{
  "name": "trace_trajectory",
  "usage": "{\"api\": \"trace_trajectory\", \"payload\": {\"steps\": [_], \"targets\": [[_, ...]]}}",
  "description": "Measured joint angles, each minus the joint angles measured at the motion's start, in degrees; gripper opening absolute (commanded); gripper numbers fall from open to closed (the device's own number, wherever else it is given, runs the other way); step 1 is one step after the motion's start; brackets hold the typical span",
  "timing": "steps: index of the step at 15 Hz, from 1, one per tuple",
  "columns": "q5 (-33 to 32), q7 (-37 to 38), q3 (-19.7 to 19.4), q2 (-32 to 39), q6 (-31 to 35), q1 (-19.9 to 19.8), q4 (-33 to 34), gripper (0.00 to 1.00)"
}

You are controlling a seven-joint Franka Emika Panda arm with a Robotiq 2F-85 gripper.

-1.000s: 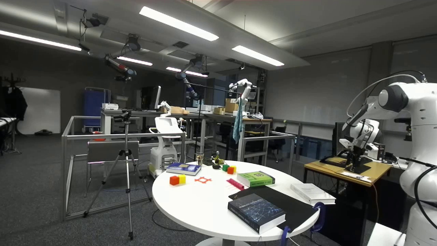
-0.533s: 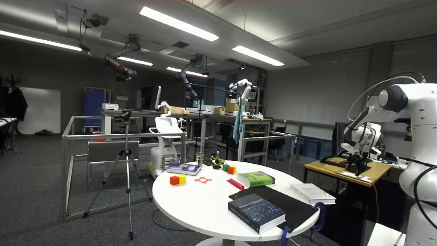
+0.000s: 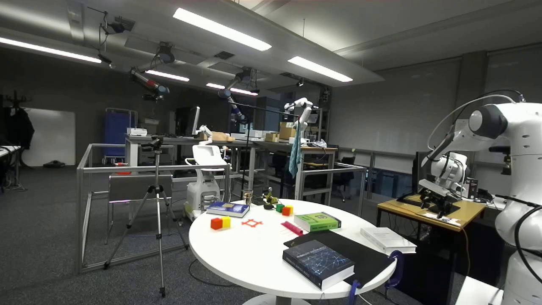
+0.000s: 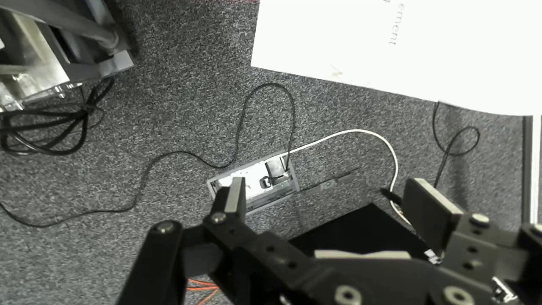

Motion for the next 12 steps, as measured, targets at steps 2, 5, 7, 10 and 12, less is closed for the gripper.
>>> {"api": "trace_trajectory", "payload": {"steps": [2,5,7,10,12], "targets": [[1.6,-7.22,0.12,-0.29,-0.47,-0.01,-0.04,1.0],[4.65,-18.42,0.14,-0.59,-2.77,-0.36,-0.03,1.0],[6.57,-25.7,0.13,-0.64,-5.15,-0.78,0.08,1.0],[8.18,-35.34,0.12,-0.64,-10.73,-1.75,0.97,1.0],[8.28,-41.0,0.05,-0.63,-15.84,-2.66,2.19,1.0]]}}
